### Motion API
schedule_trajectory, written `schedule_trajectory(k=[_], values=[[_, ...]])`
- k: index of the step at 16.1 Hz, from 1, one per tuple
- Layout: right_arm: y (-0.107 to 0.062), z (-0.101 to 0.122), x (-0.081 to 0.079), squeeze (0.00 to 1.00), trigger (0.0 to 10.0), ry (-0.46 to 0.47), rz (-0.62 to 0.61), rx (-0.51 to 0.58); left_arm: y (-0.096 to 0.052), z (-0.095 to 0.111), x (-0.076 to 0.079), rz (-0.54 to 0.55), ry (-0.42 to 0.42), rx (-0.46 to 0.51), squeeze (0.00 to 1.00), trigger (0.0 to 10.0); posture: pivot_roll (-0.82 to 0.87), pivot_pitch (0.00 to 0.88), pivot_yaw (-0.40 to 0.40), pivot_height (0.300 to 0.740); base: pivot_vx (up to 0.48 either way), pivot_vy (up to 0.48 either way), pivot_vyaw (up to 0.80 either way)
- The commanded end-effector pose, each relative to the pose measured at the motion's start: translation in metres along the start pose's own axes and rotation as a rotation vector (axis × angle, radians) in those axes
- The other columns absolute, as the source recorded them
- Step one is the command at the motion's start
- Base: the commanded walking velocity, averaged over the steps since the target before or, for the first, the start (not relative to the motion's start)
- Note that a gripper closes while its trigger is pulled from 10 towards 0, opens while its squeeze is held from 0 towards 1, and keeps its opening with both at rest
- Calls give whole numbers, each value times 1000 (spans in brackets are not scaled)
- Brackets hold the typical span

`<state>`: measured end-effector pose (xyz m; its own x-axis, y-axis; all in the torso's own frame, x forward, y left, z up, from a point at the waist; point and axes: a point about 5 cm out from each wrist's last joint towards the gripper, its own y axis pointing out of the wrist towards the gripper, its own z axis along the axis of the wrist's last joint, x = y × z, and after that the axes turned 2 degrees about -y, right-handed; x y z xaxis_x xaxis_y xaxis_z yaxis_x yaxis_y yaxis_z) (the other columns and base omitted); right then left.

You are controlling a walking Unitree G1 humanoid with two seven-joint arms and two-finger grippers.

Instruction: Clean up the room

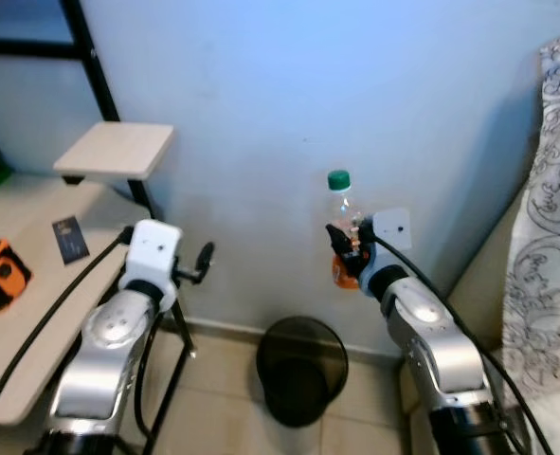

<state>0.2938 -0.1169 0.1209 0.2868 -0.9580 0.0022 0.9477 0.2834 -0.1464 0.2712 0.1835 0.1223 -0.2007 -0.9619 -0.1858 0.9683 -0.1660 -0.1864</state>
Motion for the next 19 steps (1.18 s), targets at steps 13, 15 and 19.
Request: schedule_trajectory(k=[13, 15, 19], values=[[26, -45, 11, 0, 10000, -78, 93, -228, -5, -17, 13, -455, 240, -86, 0, 10000, 44, 0, 70, 740, 176, 0, 0], [41, -57, -2, 0, 10000, -101, 122, -284, -11, -19, 11, -587, 278, -119, 0, 10000, 52, 0, 71, 740, 0, 0, 0], [55, -63, -12, 0, 10000, -146, 116, -327, -19, -21, 5, -712, 343, -176, 0, 10000, 73, 0, 60, 740, 0, 0, 0]])
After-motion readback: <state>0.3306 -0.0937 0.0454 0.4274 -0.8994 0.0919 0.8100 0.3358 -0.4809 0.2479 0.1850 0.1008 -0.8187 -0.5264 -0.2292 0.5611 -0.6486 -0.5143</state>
